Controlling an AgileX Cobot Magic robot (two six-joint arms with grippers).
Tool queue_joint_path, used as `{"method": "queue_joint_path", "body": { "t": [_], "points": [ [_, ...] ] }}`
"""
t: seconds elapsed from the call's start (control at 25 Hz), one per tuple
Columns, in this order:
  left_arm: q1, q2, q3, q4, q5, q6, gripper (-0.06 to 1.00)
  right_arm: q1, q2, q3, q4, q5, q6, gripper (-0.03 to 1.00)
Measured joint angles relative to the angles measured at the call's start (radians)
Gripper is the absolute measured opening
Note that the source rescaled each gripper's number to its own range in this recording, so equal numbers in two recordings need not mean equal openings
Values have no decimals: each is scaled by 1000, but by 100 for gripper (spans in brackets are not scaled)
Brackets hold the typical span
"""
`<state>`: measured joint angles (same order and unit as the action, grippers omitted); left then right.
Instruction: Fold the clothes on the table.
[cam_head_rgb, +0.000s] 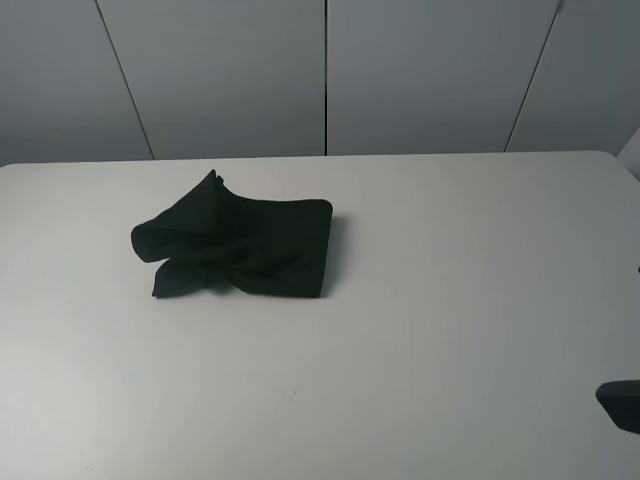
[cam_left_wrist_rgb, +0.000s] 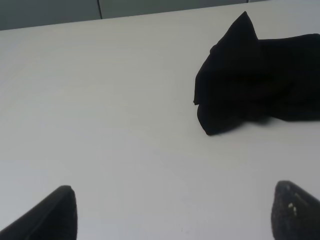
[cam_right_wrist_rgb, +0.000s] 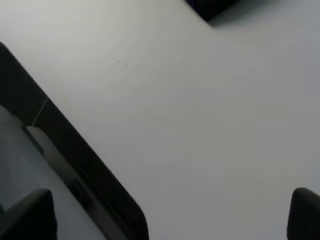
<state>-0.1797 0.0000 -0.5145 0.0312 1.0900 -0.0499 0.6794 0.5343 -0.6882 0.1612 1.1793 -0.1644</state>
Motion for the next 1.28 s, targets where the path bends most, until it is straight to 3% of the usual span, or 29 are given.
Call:
{"method": "queue_joint_path", "body": {
  "t": [0.4, 0.68, 0.88, 1.0, 1.16, 1.2, 1.24, 1.28],
  "points": [
    [0, 0, 0, 0, 0, 13, 100, 0, -392, 173, 10, -57, -6, 100],
    [0, 0, 0, -10, 0, 24, 100, 0, -444, 174, 7, -75, -8, 100],
    [0, 0, 0, -31, 0, 28, 100, -3, -464, 174, -57, -80, 89, 100],
    [2, 0, 0, -31, 0, 30, 100, -69, -492, 174, -76, -82, 126, 100],
    [59, 0, 0, -31, 0, 30, 100, -287, -530, 174, -70, -84, 121, 100],
    [81, 0, 0, -31, 0, 30, 100, -287, -530, 174, -70, -84, 121, 100],
    [97, 0, 0, -31, 0, 30, 100, -416, -533, 174, -70, -84, 119, 100],
    [113, 0, 0, -31, 0, 30, 100, -459, -533, 174, -70, -84, 119, 100]
  ]
}}
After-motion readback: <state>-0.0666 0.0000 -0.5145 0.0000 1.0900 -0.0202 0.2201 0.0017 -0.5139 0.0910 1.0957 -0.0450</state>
